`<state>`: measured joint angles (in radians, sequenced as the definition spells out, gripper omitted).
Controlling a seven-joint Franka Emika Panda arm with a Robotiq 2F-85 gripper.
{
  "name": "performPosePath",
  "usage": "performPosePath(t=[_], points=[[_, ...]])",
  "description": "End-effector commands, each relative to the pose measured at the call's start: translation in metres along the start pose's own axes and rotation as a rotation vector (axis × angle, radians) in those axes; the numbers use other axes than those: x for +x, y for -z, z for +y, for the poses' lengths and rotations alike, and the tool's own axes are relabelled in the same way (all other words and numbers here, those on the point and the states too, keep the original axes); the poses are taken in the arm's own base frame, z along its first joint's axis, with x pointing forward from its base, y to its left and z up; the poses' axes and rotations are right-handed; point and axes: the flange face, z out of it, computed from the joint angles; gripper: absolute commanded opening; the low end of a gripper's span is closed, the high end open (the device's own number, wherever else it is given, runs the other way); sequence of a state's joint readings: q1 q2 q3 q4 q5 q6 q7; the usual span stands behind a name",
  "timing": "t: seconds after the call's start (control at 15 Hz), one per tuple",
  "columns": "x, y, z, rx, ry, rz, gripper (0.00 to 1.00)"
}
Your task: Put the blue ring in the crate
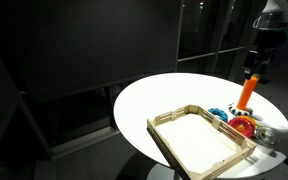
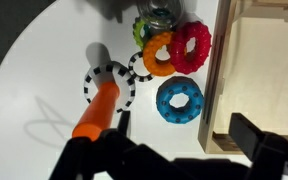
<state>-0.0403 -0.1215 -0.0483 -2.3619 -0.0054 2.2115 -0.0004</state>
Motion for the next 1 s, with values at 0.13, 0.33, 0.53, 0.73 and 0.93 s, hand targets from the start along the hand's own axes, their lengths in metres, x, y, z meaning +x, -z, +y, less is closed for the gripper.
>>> performPosePath(t=[0.13, 0.33, 0.53, 0.73, 0.93], points=[[0.013, -0.016, -0.007, -0.006, 0.002, 0.023, 1.0], [0.023, -0.037, -0.007, -0.013, -0.002, 0.029, 1.0], [0.032, -0.062, -0.006, -0.021, -0.012, 0.028, 1.0], [0.04, -0.09, -0.004, -0.025, -0.019, 0.013, 1.0], [0.046, -0.113, 0.001, -0.029, -0.029, -0.005, 1.0]])
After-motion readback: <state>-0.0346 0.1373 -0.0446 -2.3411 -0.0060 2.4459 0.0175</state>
